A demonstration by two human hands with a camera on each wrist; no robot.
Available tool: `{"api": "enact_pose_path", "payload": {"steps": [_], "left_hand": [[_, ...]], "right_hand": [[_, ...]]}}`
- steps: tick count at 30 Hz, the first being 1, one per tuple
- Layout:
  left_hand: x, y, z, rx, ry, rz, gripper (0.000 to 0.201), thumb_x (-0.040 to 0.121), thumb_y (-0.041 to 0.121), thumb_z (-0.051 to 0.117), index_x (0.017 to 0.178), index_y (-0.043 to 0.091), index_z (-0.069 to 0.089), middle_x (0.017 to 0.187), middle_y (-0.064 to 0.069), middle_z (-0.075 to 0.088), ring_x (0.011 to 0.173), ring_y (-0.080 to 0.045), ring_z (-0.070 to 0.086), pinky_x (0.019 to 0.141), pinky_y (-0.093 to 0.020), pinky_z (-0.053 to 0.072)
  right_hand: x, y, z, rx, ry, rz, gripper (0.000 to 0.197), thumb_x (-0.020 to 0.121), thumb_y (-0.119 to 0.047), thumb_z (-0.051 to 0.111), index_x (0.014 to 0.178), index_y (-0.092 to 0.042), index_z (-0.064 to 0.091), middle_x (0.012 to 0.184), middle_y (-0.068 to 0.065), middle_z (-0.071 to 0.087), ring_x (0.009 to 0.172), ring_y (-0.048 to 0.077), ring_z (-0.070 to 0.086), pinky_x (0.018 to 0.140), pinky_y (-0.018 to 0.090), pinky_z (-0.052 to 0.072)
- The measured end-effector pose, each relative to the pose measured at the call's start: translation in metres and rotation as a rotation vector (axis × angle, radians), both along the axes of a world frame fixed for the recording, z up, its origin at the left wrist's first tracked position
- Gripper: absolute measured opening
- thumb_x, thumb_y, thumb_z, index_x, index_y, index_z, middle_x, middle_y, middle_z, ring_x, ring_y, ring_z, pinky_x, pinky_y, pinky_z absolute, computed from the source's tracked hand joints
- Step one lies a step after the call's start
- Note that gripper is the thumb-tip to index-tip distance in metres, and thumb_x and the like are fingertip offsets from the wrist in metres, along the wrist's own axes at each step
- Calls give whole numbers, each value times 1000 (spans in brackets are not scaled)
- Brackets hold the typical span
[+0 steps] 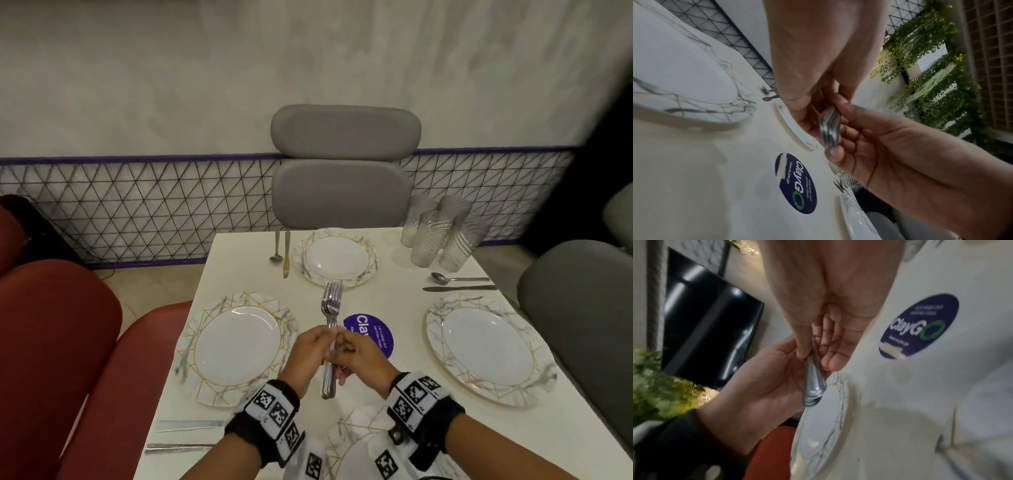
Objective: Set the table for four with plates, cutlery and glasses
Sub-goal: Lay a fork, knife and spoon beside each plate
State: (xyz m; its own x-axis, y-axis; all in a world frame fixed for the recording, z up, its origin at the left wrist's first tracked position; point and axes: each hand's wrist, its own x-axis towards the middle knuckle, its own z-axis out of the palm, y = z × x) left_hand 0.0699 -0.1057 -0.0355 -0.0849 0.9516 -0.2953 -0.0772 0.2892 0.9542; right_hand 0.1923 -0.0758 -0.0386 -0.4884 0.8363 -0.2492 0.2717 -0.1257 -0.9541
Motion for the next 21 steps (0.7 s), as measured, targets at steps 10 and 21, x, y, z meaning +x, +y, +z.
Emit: {"api": "enact_pose_path", "payload": {"steps": [10, 21], "left_hand": [[33, 42, -6, -76, 69, 116, 15, 86, 15, 63, 85, 2, 71, 75, -14, 63, 60, -16, 54, 47, -19, 42], [84, 59, -3, -198, -28, 59, 19, 87, 17, 62, 86, 1, 70, 56, -1, 58, 42, -7, 46, 44, -19, 34]], "right_hand": [[66, 61, 8, 369, -273, -103, 11, 88, -21, 58, 91, -23, 47, 80, 0, 54, 71, 14, 51, 66, 25, 43], [120, 141, -9, 325, -181, -39, 32, 78, -14, 72, 72, -25, 42, 71, -1, 49, 65, 14, 45, 65, 24, 39]]}}
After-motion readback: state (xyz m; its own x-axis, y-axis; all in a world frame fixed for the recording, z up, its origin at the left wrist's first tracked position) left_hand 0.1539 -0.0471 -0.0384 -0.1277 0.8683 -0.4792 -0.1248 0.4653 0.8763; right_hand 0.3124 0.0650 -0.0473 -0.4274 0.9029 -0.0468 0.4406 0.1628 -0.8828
